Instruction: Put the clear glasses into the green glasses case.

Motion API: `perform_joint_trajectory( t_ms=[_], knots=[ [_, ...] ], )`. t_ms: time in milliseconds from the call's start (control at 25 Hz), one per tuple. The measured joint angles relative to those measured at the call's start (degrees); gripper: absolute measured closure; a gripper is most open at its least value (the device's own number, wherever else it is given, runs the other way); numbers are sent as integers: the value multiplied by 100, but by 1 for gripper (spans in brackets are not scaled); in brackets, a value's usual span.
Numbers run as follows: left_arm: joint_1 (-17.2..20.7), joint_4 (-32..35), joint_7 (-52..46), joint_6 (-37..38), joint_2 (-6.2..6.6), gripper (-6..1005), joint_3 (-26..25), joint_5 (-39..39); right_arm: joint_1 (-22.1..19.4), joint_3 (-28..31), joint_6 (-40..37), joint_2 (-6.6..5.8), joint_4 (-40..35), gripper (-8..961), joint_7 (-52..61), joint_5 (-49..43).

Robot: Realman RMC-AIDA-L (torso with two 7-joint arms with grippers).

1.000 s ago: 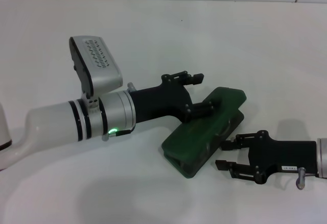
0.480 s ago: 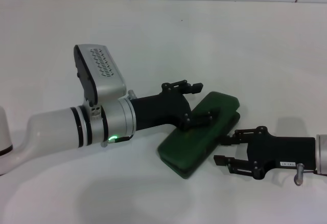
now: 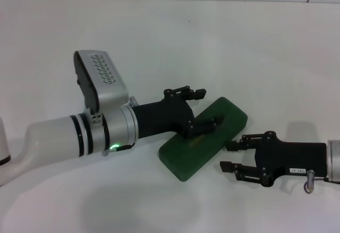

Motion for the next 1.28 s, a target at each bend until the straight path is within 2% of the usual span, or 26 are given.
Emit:
perform_joint_trajectory(
  t_ms=[120, 240, 440, 560, 720, 840, 920, 1080, 1280],
  knots=[
    [115, 95, 11, 287, 39, 239, -49, -182, -79, 21, -210, -18, -44, 389, 0, 1],
    [217, 172, 52, 846, 86, 239, -251, -494, -257, 61, -546, -88, -243, 381, 0, 2],
    [355, 180, 81, 2078, 169, 239, -1052, -493, -900, 529, -1343, -160, -1098, 367, 56, 8],
    [396, 184, 65, 2735, 384, 238, -1266, -485, -1188, 1246, -2008, -124, -1606, 359, 22, 9],
    [402, 174, 52, 3188, 730, 238, -1284, -68, -1111, 2051, -2779, -106, -1794, 348, 11, 58],
    [471, 126, 98, 3226, 842, 238, -1294, 407, -900, 2026, -2929, -117, -1777, 340, 42, 36],
    [588, 111, 168, 3217, 845, 238, -1294, 660, -778, 1797, -2914, -118, -1739, 335, 64, -26],
    [773, 112, 280, 3189, 765, 238, -1285, 948, -757, 1272, -2608, -36, -1592, 288, -76, -25],
    [900, 116, 283, 3187, 709, 237, -1291, 1013, -673, 1174, -2515, -22, -1351, 214, -196, 3]
  ],
)
